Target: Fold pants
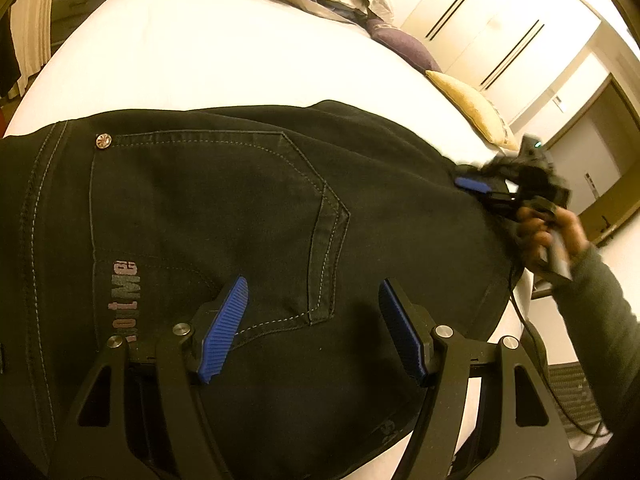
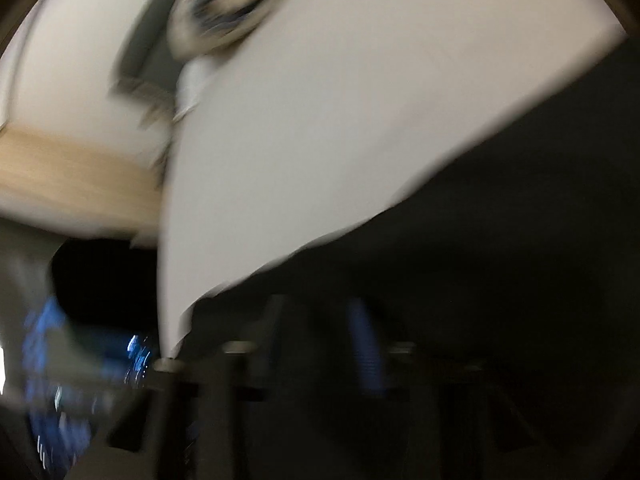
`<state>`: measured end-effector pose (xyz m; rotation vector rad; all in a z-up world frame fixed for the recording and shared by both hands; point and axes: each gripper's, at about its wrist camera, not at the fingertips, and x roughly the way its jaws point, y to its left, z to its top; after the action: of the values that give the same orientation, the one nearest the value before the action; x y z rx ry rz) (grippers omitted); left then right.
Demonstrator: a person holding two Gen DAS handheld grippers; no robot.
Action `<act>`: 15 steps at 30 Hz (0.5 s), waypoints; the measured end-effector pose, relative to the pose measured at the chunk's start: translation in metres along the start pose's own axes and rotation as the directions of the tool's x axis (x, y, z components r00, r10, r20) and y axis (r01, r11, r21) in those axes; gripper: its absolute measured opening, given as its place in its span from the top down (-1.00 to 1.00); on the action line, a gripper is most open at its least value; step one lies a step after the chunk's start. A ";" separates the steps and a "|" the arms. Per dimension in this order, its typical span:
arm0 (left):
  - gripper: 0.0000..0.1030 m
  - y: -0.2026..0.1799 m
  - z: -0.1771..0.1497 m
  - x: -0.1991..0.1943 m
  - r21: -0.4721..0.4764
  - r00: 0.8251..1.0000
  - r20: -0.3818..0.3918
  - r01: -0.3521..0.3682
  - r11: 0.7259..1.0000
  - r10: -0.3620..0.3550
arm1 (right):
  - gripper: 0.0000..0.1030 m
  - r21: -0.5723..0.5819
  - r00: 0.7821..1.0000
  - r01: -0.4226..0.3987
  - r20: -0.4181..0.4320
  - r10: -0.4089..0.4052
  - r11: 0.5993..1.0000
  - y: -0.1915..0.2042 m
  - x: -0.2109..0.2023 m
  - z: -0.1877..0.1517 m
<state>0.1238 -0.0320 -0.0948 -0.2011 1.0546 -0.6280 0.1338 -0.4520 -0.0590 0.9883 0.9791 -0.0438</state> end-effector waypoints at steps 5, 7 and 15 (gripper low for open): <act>-0.29 0.002 -0.001 0.000 0.002 1.000 0.008 0.000 1.000 0.000 | 0.82 0.168 0.950 0.106 0.275 -0.150 0.980 -0.050 -0.081 0.023; -0.29 0.003 -0.002 -0.001 0.003 1.000 0.011 -0.002 1.000 0.002 | 0.57 0.071 0.969 0.061 0.236 -0.077 0.996 -0.035 -0.101 0.007; -0.29 -0.005 -0.004 -0.002 0.022 0.999 0.011 -0.037 0.999 0.037 | 1.00 0.009 0.991 -0.069 0.114 0.068 0.998 -0.070 -0.093 -0.064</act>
<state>0.1178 -0.0347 -0.0929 -0.1653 1.0385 -0.6040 0.0051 -0.4824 -0.0519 1.0198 0.8409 -0.0488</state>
